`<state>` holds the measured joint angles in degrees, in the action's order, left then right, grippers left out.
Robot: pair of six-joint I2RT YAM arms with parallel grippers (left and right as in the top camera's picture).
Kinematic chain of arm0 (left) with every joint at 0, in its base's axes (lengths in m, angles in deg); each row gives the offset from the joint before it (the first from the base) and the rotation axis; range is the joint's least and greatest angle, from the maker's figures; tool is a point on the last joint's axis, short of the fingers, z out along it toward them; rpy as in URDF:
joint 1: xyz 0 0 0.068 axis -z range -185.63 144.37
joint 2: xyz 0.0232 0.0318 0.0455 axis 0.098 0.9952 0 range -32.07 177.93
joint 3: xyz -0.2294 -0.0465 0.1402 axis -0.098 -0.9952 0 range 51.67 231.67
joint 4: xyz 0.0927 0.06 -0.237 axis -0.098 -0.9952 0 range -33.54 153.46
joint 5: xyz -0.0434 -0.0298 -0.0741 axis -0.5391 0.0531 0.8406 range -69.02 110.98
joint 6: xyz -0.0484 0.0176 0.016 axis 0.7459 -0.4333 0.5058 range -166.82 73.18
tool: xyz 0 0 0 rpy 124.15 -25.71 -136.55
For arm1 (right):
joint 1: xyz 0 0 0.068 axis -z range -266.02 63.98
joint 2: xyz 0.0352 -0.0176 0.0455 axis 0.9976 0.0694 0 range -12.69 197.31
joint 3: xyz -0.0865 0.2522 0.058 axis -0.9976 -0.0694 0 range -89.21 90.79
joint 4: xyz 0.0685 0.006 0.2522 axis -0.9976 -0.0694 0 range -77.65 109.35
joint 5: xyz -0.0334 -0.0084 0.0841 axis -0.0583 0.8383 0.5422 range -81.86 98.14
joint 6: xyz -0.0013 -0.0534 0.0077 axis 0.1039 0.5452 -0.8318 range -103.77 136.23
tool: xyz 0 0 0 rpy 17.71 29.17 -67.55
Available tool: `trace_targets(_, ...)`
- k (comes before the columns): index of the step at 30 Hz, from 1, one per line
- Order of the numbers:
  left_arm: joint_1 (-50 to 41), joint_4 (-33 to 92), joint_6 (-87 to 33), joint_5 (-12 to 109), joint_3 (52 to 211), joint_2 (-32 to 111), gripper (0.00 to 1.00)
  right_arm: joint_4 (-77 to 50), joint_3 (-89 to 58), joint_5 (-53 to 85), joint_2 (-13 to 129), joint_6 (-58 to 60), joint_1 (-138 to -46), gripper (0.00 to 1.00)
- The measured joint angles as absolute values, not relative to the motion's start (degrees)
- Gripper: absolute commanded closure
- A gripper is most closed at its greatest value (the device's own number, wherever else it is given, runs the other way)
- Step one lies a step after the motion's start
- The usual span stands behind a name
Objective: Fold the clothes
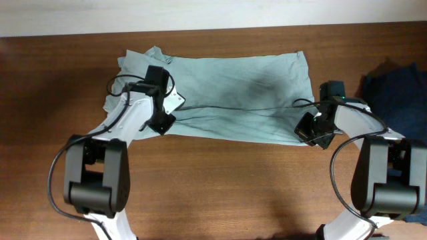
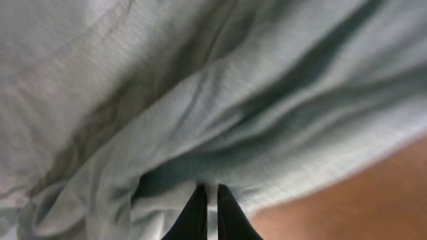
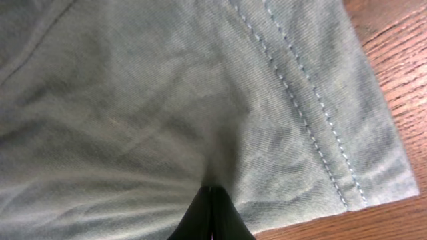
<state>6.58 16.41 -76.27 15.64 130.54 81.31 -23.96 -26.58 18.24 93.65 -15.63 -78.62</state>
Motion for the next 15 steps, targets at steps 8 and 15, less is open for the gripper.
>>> trace_targets(8, 6.6, 27.4, -76.1, 5.5, 129.7, 84.1, 0.93, -24.0, -26.6, 18.2, 93.7, -15.7, -78.6, 0.96)
trace_targets(15, 4.4, 33.1, -76.1, 0.1, 129.7, 84.1, 0.92, -24.0, -26.6, 18.2, 93.7, -15.7, -78.6, 0.96)
